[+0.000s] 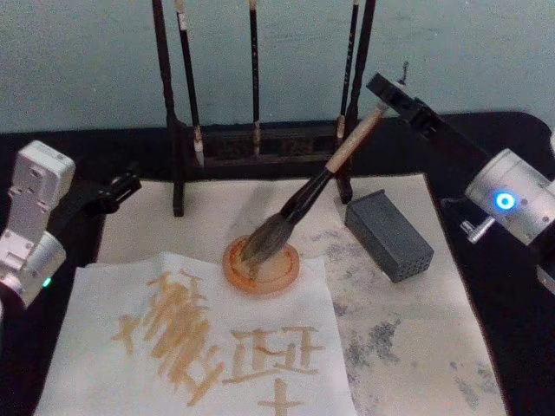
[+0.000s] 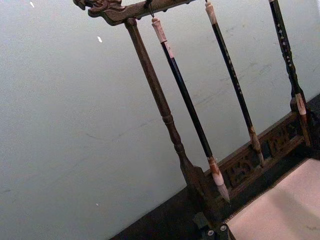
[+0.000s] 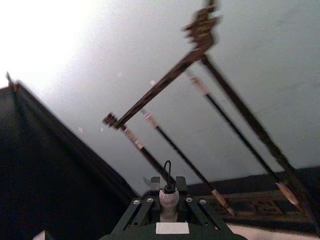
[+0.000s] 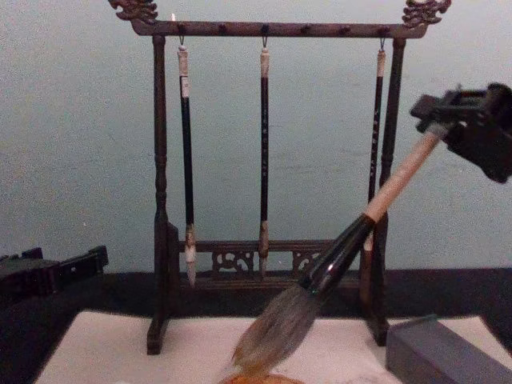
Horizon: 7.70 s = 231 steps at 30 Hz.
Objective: Pick up the brush from the inkstone, write on the paper, then place the brush back to its original position.
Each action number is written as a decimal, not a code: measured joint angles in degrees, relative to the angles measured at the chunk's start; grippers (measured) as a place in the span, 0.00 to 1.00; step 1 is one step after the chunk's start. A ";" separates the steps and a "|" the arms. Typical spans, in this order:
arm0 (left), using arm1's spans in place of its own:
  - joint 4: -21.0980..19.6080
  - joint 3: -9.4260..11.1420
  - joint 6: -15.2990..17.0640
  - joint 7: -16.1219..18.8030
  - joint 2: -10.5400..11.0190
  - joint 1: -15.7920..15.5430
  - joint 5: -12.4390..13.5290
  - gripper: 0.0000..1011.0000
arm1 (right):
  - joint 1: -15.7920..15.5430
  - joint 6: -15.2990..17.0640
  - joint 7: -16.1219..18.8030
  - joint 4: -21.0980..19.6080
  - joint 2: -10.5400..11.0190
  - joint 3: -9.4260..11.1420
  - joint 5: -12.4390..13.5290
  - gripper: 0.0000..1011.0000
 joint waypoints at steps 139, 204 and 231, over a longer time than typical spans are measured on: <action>0.00 0.00 0.00 0.00 0.00 0.00 0.00 0.99 | -3.49 3.38 8.40 -8.17 -4.49 -5.83 -34.65 0.18; 0.00 0.00 0.00 0.00 0.00 0.00 0.00 0.99 | -3.30 1.77 7.99 -5.31 -7.29 -5.74 -34.33 0.18; 0.00 0.00 0.00 0.00 0.00 0.00 0.00 0.99 | -8.28 2.39 5.27 -8.54 -1.50 0.06 -34.31 0.18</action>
